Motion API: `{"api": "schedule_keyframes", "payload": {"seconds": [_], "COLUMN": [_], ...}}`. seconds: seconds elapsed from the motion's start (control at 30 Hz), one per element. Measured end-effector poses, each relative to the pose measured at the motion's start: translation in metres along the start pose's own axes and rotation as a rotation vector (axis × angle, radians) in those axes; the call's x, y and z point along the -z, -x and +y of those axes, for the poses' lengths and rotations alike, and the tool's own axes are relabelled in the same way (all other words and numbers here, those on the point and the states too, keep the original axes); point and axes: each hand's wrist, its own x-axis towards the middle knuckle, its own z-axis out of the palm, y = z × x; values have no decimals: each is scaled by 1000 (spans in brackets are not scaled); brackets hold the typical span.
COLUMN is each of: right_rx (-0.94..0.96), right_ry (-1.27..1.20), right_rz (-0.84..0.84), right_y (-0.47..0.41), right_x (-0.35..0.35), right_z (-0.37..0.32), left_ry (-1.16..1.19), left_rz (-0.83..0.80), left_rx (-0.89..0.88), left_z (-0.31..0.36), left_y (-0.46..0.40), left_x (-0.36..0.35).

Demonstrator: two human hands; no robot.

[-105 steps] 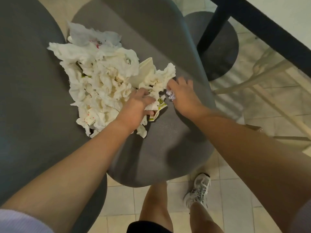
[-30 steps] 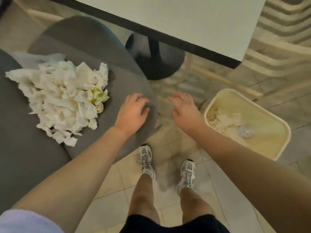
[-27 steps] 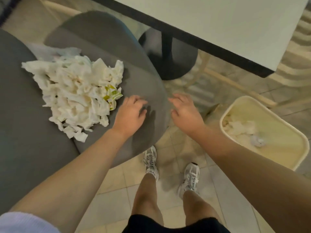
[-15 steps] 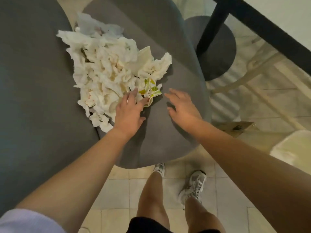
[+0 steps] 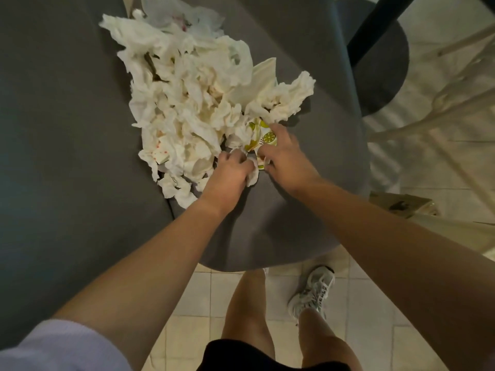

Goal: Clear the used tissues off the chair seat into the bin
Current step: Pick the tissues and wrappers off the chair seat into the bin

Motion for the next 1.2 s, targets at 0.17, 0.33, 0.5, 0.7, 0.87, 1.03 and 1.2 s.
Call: {"api": "schedule_keyframes", "payload": {"seconds": [0.17,0.33,0.5,0.7,0.87,1.03,1.2], "right_rx": [2,-33,-30,-70,-191,-293,-395], "right_ry": [-16,-73,-89,-70,-144,-137,-224], "right_rz": [20,34,86,201,287,388,461], "right_y": [15,40,72,123,177,243,307], "right_x": [5,13,21,42,66,85,95], "right_z": [7,15,27,50,81,122,163], "left_ry": [45,75,137,131,163,208,217], "left_rz": [24,8,37,85,82,115,60], "left_rx": [-29,-94,-202,-347,-453,-561,-676], "left_z": [-2,15,44,92,149,220,289], "left_y": [3,21,37,43,36,26,18], "left_x": [1,1,4,7,3,-3,-20]}}
